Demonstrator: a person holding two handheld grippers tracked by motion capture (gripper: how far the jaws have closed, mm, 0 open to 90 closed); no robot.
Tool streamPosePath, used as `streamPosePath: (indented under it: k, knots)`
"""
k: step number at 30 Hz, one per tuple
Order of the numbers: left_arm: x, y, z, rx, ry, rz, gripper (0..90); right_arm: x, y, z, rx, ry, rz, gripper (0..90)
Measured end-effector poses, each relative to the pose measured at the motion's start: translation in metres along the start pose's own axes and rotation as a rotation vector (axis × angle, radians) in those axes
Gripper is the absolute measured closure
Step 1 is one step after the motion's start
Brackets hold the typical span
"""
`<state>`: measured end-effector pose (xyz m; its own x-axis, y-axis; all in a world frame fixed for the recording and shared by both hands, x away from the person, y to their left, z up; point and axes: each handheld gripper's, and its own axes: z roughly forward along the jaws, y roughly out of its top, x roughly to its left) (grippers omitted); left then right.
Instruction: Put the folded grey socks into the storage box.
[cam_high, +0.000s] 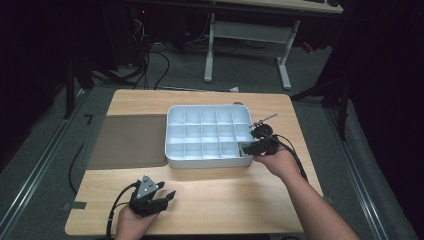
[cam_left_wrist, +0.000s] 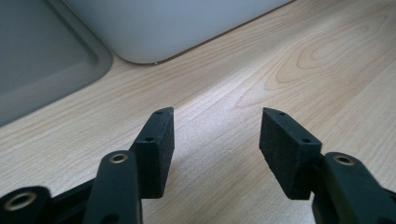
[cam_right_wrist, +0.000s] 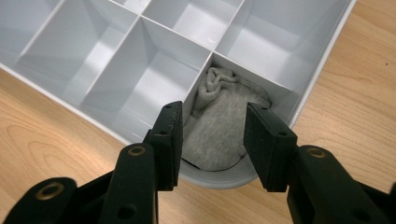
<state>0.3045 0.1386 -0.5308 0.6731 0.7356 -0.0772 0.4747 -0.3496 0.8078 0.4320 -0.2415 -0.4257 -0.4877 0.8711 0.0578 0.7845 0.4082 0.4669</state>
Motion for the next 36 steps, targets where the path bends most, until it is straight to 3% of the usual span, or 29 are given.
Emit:
streamPosePath:
  k: [1,5,8,11,17,23,36]
  knots:
    - [0.0,0.0,0.0,-0.004,0.003,0.001,44.6,0.0,-0.002,-0.002,-0.013,0.011,0.006,57.7]
    - [-0.001,0.0,-0.002,-0.011,0.013,0.006,43.9,0.005,-0.008,-0.01,-0.056,-0.022,-0.028,57.2]
    - [0.0,0.0,-0.002,-0.009,0.015,0.004,43.6,0.006,-0.016,-0.017,-0.116,0.019,-0.006,57.1]
    - [0.001,0.0,-0.004,-0.021,0.02,-0.002,43.5,0.01,-0.024,-0.022,-0.143,0.007,-0.035,56.0]
    - [-0.002,0.0,-0.004,-0.022,0.022,-0.002,43.3,0.014,-0.049,-0.026,-0.234,0.044,-0.019,54.7]
    - [-0.006,0.001,-0.004,-0.026,0.025,0.013,43.2,0.019,-0.075,-0.024,-0.294,0.07,-0.004,51.8]
    - [-0.011,-0.001,-0.005,-0.027,0.04,0.018,42.2,0.032,-0.125,0.005,-0.361,0.044,-0.019,46.9]
